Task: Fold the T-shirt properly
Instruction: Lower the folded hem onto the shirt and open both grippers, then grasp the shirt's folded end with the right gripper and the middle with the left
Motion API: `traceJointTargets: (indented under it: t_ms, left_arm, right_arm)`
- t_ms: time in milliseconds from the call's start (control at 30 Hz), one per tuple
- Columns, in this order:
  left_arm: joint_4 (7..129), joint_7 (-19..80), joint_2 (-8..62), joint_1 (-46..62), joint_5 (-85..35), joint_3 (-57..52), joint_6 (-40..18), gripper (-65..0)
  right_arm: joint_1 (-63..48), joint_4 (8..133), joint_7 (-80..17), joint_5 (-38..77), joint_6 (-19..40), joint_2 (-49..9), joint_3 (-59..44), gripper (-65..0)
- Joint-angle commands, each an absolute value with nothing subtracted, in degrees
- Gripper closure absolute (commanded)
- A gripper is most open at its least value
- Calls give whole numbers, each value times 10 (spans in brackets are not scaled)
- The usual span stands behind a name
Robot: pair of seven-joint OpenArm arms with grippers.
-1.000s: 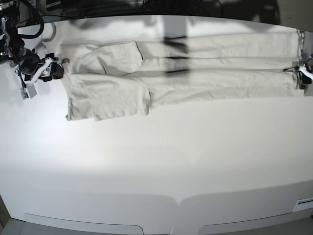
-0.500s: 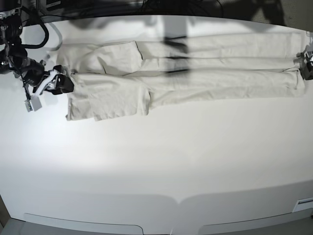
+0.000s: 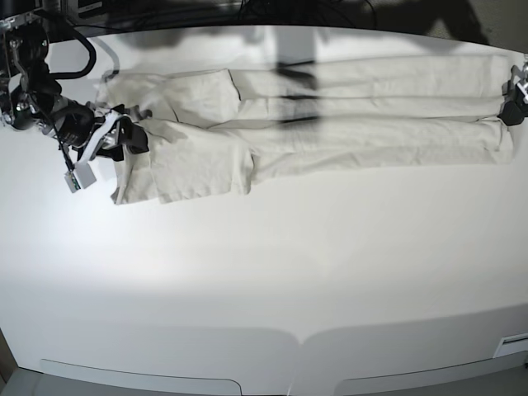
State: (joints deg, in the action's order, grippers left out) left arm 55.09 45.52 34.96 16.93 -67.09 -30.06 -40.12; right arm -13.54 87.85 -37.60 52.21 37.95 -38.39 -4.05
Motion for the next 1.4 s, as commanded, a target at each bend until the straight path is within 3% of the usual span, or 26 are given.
traceJointTargets:
  t_ms: [0,367,533,733,800,900,933,1167,1367]
  left_arm:
    - [548,477,362,160,-677,-303,-400,-384]
    - [547,616,354,149,-808,-303,-400,-364]
    - [547,550,330,149,-788,-303,-400,-304]
    - [547,451,314,149,-698,-303,-400,-303]
    - [547,453,311,149,-698,-303,-400,-257]
    - [547,454,311,149,-698,-303,-400,-37]
    - [547,454,312,149,-698,-303,-400,0]
    - [547,444,320,149,-698,-303,-400,0]
    - [547,411,354,149,-665,-303,-400,0]
  right_arm:
    - [-130,888,-367,529,386,-395,-45,-267]
    - [-130,888,-367,529,386,-395,-45,-267]
    - [-130,888,-367,529,386,-395,-45,-267]
    - [-130,888,-378,529,386,-396,-45,-267]
    - [-130,888,-378,529,386,-396,-45,-267]
    - [-130,888,-378,529,386,-395,-45,-267]
    - [-130,888,-378,529,386,-395,-45,-267]
    - [-132,924,-376,544,386,-385,-45,-267]
    - [-135,974,-375,538,385,-314,-45,-267]
